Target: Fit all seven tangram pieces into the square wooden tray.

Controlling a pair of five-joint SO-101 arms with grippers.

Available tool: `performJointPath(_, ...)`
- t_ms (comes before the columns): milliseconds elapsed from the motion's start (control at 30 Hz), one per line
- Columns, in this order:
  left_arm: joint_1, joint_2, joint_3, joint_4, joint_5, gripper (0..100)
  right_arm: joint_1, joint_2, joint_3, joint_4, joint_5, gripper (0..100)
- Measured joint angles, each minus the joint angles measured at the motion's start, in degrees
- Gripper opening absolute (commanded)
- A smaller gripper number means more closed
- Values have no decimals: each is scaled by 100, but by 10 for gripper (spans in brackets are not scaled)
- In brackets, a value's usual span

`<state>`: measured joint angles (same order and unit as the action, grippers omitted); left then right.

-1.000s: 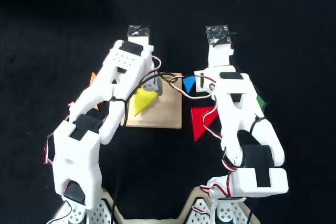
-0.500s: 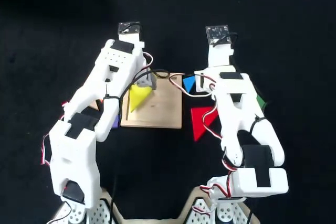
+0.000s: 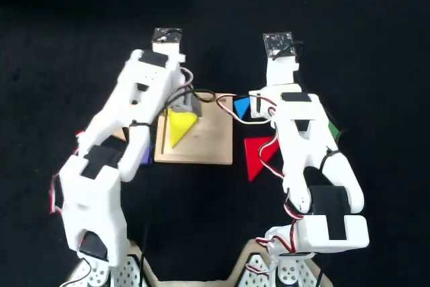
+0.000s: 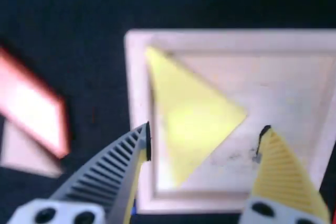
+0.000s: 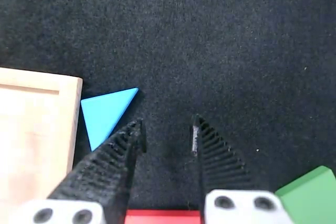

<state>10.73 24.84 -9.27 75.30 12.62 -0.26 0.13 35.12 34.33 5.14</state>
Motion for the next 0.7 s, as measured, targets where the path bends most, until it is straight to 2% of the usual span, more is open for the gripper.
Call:
performJointPath(100, -396, -536, -519, 782, -352, 174, 0, 0, 0, 0, 0, 15)
performJointPath(267, -1231, -1635, -1002, 1881, -1073, 19, 0, 0, 0, 0, 0, 15)
performJointPath(367, -1670, -1890, -853, 2040, -1512, 24, -123, 0, 0, 158, 0, 11)
performJointPath(500, -2242, -2233, -730, 2303, -1881, 29, -862, 0, 0, 413, 492, 11)
performJointPath(600, -2769, -2875, -826, 2462, -2119, 29, -1459, 0, -88, 475, 695, 11)
performJointPath(700, -3481, -3684, -756, 2488, -2171, 29, -1662, 0, -448, 527, 633, 11)
